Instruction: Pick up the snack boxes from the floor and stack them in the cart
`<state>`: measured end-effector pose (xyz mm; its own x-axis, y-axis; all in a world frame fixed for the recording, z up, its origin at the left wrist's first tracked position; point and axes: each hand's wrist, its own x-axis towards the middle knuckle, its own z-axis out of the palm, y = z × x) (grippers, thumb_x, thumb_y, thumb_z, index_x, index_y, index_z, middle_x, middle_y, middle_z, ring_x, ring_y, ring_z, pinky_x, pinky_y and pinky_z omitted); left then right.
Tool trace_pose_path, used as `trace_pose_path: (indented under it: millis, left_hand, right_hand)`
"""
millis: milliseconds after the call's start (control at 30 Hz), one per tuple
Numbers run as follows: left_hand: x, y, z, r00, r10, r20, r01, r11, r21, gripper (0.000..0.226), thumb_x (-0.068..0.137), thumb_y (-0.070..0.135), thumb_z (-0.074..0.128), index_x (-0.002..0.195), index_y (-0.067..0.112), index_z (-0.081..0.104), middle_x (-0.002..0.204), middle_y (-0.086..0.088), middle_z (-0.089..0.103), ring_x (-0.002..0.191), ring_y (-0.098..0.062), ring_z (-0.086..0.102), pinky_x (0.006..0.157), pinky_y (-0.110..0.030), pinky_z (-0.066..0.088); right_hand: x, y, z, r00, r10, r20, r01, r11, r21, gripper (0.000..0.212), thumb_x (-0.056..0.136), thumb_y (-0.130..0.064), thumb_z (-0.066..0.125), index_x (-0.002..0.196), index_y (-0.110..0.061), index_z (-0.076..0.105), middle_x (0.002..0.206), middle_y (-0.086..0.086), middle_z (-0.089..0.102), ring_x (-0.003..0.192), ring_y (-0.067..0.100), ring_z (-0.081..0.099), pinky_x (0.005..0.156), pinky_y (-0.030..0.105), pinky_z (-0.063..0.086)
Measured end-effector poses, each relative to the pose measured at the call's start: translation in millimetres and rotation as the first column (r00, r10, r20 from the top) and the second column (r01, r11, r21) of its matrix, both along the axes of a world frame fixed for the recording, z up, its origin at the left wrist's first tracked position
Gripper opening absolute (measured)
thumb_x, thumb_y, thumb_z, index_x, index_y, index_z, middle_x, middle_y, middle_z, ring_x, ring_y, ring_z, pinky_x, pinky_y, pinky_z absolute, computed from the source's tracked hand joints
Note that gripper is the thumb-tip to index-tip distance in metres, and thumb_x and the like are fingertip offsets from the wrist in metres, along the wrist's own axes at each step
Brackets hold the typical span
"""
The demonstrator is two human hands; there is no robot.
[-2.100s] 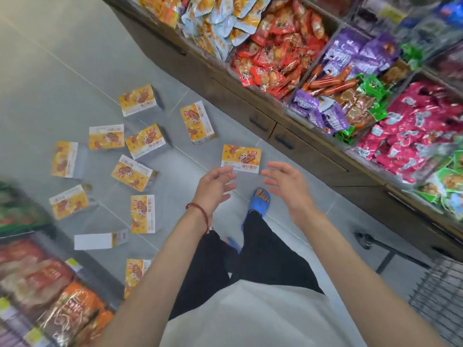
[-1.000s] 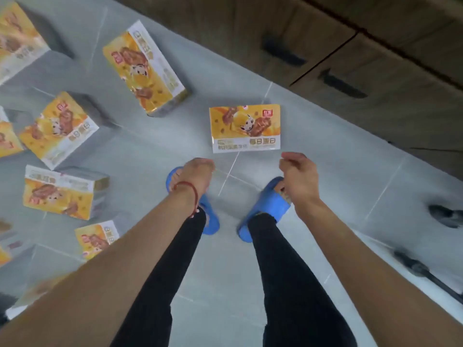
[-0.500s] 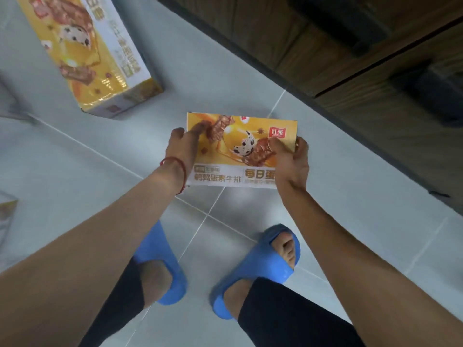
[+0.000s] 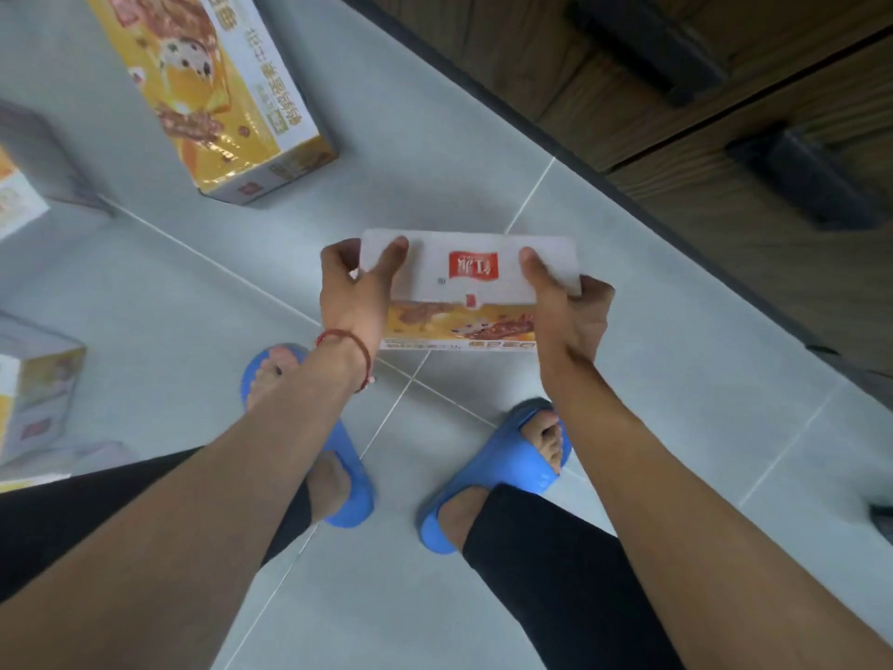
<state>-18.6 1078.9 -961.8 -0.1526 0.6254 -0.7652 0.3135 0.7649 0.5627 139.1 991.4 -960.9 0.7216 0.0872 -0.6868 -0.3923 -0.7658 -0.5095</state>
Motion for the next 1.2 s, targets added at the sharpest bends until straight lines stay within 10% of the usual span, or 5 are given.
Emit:
trace_pose_path:
  millis: [200,367,633,1100,1200]
  left_hand:
    - [-21.7,-31.9,17.3,0.969,-0.216,-0.124,0.212,0.976,-0.044,0.070,0.089,0.049,0.070,0.150,0.035,0.037,0.131,0.013,0.048,0.109,-0.010,0.049,0.059,0.008,0.028]
    - [-26.9,-35.3,-10.5,0.948,-0.304,-0.095,0.302,0.953,-0.030,0.084,0.073,0.049,0.086,0.145,0.035,0.045,0.133,0.011,0.047,0.124,-0.013,0.052,0.104,-0.023,0.042]
    - [-36.8,-19.5,5.4,0.923,-0.381,-0.054,0.368,0.915,-0.166,0.066,0.068,0.049,0.089,0.125,0.033,0.058,0.116,0.004,0.064,0.104,-0.021,0.067,0.093,-0.043,0.058]
    - [-40.9,-37.0,261.0,0.847,-0.524,-0.093,0.519,0.852,-0.074,0.063,0.076,0.047,0.084,0.129,0.029,0.054,0.116,0.005,0.060,0.106,-0.017,0.060,0.076,-0.018,0.048]
    - [-36.7,-44.0,322.0,0.831,-0.548,-0.090,0.543,0.836,-0.077,0.074,0.064,0.060,0.084,0.127,0.035,0.055,0.121,0.006,0.061,0.110,-0.018,0.062,0.088,-0.030,0.056]
  right_hand:
    - [-15.8,-42.0,6.5,0.976,0.198,-0.094,-0.192,0.979,0.073,0.096,0.077,-0.046,0.088,0.156,-0.030,0.035,0.134,-0.003,0.055,0.114,0.012,0.059,0.096,0.022,0.048]
    - [-19.0,-49.1,-7.7,0.961,0.274,-0.041,-0.271,0.960,0.077,0.084,0.080,-0.049,0.084,0.151,-0.038,0.041,0.129,-0.007,0.047,0.101,-0.003,0.054,0.084,0.013,0.043]
    - [-24.7,-53.0,10.5,0.972,0.234,-0.032,-0.230,0.969,0.093,0.075,0.079,-0.048,0.085,0.142,-0.038,0.046,0.110,-0.014,0.060,0.102,0.008,0.062,0.092,0.026,0.054]
    - [-40.6,-90.5,270.4,0.994,0.098,-0.048,-0.092,0.988,0.122,0.083,0.079,-0.047,0.087,0.148,-0.031,0.045,0.122,-0.009,0.059,0.113,0.015,0.062,0.099,0.030,0.055]
    - [-40.8,-102.3,333.3,0.996,0.069,-0.051,-0.063,0.990,0.124,0.081,0.081,-0.045,0.086,0.148,-0.028,0.044,0.124,-0.008,0.059,0.114,0.015,0.062,0.099,0.029,0.055]
